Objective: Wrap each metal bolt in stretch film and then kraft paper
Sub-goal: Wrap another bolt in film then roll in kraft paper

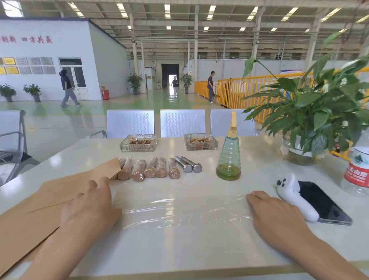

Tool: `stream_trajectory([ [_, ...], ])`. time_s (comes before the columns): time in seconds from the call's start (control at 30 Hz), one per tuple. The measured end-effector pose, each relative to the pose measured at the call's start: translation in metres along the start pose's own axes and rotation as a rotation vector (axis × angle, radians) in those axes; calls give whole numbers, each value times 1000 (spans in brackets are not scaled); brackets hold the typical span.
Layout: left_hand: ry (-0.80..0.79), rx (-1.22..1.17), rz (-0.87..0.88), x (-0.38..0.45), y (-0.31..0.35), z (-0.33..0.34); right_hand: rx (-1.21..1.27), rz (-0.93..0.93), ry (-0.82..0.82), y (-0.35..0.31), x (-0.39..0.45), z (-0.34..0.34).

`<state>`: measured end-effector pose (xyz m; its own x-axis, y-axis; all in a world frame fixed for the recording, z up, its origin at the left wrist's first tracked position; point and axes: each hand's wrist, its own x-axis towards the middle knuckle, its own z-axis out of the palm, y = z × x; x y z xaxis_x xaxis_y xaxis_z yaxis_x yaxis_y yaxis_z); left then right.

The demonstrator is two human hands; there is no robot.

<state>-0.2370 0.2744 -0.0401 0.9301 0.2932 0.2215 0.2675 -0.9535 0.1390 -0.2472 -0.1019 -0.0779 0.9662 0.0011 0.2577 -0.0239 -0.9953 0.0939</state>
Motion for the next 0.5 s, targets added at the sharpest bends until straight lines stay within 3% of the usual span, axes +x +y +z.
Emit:
stream_trajectory([
  [0.5, -13, 22, -14, -3, -3, 1, 100, 18, 1, 20, -1, 3],
])
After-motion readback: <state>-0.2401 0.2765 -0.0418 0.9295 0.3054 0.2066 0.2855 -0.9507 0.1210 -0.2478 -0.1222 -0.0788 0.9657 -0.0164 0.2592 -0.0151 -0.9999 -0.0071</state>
